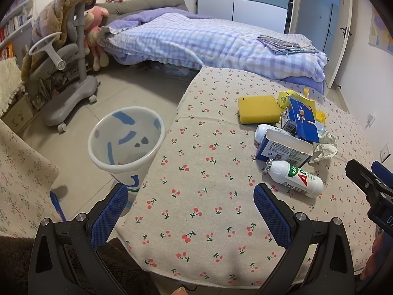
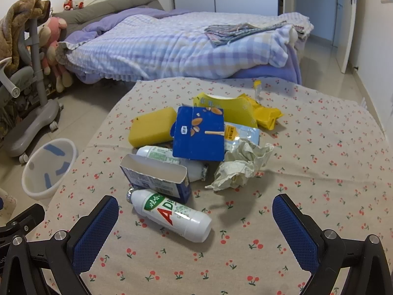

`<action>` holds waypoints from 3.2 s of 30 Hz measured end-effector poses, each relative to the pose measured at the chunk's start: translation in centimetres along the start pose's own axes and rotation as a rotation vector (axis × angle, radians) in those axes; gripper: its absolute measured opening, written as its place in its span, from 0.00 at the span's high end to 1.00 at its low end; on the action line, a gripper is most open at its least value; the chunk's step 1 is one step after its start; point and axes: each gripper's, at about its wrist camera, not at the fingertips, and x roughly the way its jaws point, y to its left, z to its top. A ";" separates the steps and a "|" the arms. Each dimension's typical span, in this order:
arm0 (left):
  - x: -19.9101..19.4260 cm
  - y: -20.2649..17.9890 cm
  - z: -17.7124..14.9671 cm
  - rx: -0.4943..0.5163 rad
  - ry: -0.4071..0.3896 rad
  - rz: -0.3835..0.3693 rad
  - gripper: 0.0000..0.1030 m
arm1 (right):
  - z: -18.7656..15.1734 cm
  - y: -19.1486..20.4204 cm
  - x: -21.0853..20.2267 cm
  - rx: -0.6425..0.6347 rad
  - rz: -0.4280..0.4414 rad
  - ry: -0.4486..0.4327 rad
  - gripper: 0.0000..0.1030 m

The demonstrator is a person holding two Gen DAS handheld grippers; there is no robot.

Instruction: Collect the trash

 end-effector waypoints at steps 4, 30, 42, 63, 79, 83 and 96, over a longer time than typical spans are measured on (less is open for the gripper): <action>-0.1 0.1 0.0 -0.002 -0.002 0.000 0.00 | 0.0 0.0 0.1 -0.001 0.001 0.003 0.00; -0.2 0.5 0.1 -0.005 -0.007 0.001 0.00 | -0.1 -0.1 0.2 0.005 0.001 0.006 0.00; 1.4 -0.8 4.1 0.071 0.078 -0.038 0.00 | 2.6 -2.8 0.6 0.083 0.034 0.090 0.00; 14.1 -2.4 13.8 0.080 0.320 -0.078 0.00 | 9.9 -3.4 17.8 0.135 0.120 0.415 0.12; 18.3 -11.0 14.8 0.091 0.367 -0.190 0.00 | 11.5 -10.6 11.8 0.269 0.098 0.286 0.30; 19.6 -12.1 14.7 0.081 0.377 -0.201 0.00 | 10.9 -12.4 12.0 0.305 0.085 0.305 0.30; 21.0 -12.8 14.3 -0.010 0.411 -0.271 0.17 | 9.2 -14.9 11.3 0.321 0.062 0.330 0.30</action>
